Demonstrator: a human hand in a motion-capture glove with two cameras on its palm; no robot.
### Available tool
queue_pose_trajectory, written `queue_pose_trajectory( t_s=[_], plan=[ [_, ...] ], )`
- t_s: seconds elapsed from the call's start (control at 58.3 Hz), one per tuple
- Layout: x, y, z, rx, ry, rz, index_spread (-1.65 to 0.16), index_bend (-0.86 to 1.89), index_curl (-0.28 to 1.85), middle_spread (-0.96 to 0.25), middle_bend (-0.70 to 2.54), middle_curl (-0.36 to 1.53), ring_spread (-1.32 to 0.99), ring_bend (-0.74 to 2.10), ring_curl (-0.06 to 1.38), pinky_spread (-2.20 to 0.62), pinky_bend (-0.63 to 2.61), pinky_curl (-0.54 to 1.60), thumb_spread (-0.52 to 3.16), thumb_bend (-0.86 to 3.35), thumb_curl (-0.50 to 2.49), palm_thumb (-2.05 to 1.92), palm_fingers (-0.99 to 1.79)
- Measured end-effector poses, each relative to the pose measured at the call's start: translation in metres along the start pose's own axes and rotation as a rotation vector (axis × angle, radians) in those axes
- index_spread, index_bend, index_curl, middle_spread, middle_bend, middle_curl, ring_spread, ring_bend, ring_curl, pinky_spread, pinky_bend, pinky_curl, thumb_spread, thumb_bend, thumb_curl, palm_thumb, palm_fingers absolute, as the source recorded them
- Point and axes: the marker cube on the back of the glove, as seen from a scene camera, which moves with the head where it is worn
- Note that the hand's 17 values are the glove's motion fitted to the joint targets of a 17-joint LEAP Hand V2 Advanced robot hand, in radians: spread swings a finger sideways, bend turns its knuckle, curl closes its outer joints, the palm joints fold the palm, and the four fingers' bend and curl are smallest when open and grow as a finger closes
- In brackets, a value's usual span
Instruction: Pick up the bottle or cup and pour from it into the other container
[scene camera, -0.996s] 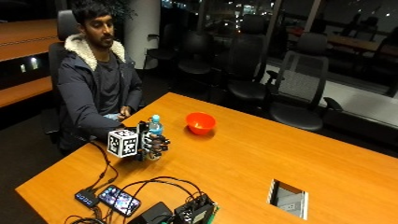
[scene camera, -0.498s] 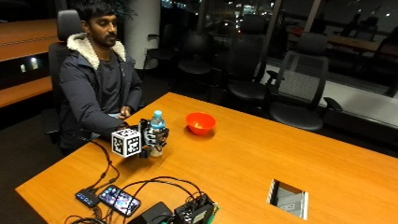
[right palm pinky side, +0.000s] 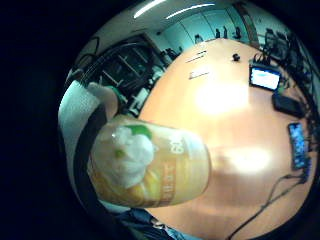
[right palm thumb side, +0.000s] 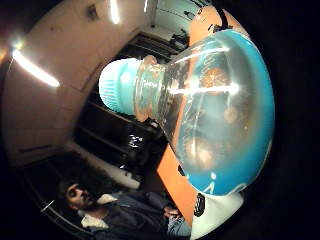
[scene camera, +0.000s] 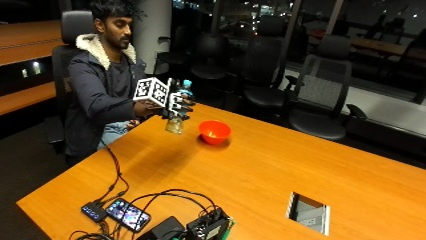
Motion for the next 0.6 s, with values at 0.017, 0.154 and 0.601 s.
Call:
queue_pose_trajectory(
  t_s=[0.017,0.154,0.601],
  plan=[
    [-0.006,-0.001,0.003,-0.007,0.034,-0.007,-0.32,0.10,0.23,-0.27,0.42,0.43,-0.23,0.61,0.39,-0.05,0.48,0.32,0.71,-0.03,0.47,0.88,1.14],
    [-0.033,-0.015,0.019,-0.086,0.298,-0.073,-0.31,0.10,0.23,-0.27,0.41,0.44,-0.23,0.62,0.40,-0.06,0.48,0.32,0.71,-0.03,0.48,0.88,1.15],
    [-0.065,-0.030,0.109,-0.435,0.984,-0.510,-0.32,0.10,0.24,-0.28,0.40,0.44,-0.23,0.61,0.40,-0.09,0.49,0.34,0.68,-0.03,0.51,0.91,1.15]
  ],
)
